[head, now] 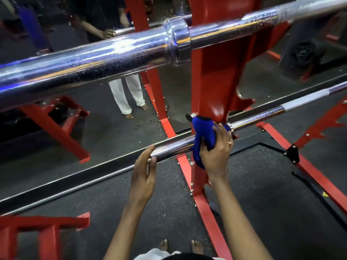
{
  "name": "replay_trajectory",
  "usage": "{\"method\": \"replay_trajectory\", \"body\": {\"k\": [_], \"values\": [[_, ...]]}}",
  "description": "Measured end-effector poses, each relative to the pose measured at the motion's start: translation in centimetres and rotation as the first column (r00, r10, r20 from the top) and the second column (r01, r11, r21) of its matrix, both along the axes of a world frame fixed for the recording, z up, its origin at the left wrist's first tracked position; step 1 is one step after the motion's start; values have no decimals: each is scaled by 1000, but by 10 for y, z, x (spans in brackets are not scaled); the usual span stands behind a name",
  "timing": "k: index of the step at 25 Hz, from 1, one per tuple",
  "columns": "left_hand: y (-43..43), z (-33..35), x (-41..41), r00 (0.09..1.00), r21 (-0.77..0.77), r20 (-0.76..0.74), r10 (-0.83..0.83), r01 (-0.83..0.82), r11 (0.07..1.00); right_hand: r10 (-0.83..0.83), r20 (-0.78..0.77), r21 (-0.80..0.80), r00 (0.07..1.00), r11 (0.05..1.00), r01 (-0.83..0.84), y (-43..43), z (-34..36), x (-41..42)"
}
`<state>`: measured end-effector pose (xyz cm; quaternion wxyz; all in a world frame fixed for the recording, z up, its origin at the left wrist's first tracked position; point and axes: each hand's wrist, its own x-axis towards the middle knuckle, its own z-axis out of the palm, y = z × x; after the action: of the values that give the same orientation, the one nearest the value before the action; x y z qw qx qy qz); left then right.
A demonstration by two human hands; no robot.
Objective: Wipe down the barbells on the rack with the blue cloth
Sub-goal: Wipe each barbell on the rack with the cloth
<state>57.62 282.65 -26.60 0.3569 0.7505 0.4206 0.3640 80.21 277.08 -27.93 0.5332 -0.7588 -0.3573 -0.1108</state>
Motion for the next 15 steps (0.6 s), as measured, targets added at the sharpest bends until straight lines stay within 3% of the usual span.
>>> {"method": "replay_trajectory", "body": {"k": [4, 6, 8, 10, 12, 15], "values": [[10, 9, -7, 1000, -96, -7, -28, 27, 995, -1, -222, 175, 975, 984, 41, 9, 3, -24], [12, 12, -9, 999, -124, -18, -49, 46, 991, 19, -413, 225, 910, 971, 83, 11, 8, -38], [13, 15, -11, 997, -161, -15, -76, 73, 984, -61, -682, 148, 729, 964, 219, 20, 0, -58], [17, 16, -16, 992, -188, -23, -121, 115, 975, -27, -879, 166, 476, 918, 359, 31, 2, -79], [23, 19, -23, 984, -236, -29, -176, 164, 958, 124, -959, 228, 257, 874, 429, 34, 10, -84], [28, 22, -29, 979, -267, 35, -199, 201, 943, 397, -918, 357, 9, 814, 458, 23, 29, -84]]}}
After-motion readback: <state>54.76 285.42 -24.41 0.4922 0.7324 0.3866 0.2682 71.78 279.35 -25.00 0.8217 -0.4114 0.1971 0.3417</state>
